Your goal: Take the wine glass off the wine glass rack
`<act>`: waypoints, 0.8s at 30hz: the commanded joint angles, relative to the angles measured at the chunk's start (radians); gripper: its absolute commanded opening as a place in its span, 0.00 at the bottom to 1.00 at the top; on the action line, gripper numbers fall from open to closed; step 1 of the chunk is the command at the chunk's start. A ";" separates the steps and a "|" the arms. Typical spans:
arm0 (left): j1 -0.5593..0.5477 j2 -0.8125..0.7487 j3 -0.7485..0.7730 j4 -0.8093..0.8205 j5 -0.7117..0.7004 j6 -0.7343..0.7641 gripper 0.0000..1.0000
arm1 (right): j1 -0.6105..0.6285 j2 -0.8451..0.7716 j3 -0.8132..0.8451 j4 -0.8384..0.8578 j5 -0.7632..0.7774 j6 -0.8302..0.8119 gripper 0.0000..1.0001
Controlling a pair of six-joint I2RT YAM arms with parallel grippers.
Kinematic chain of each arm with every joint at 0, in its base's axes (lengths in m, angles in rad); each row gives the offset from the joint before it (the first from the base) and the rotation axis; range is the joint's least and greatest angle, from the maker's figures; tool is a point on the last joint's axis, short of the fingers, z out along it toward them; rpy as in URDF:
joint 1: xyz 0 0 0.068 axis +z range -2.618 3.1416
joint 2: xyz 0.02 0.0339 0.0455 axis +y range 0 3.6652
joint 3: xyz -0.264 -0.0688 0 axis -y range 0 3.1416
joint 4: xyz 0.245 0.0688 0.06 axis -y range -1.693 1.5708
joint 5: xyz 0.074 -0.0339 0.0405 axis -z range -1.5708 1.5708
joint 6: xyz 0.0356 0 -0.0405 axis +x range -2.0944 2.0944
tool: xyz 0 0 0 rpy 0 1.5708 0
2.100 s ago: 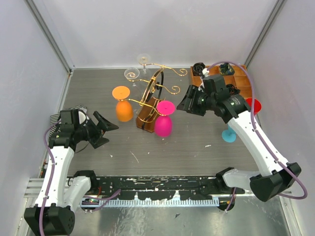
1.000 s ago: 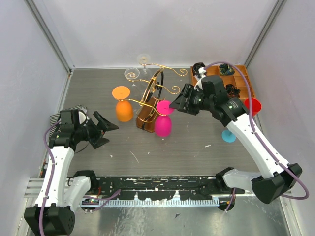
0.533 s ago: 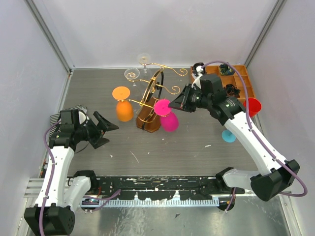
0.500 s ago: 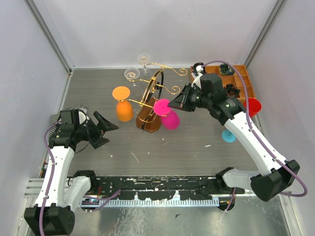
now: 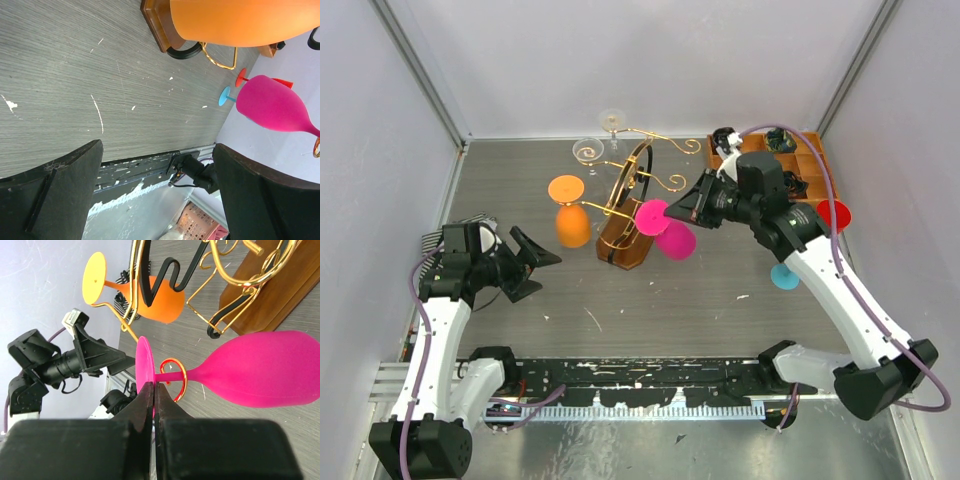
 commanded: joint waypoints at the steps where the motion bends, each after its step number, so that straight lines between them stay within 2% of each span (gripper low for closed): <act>1: 0.001 -0.013 -0.007 0.006 0.037 0.014 0.98 | -0.007 -0.097 -0.017 0.032 -0.016 0.024 0.01; 6: 0.001 -0.019 -0.021 0.017 0.042 0.008 0.98 | -0.003 -0.164 -0.098 0.076 -0.073 0.084 0.01; 12: 0.001 -0.022 -0.032 0.023 0.048 0.000 0.98 | 0.025 -0.155 -0.121 0.099 -0.075 0.096 0.01; 19: 0.001 -0.022 -0.030 0.019 0.044 0.003 0.98 | 0.048 -0.063 -0.084 0.184 -0.081 0.100 0.01; 24: 0.002 -0.023 -0.023 0.003 0.036 0.014 0.98 | 0.047 0.015 0.022 0.178 -0.035 0.063 0.01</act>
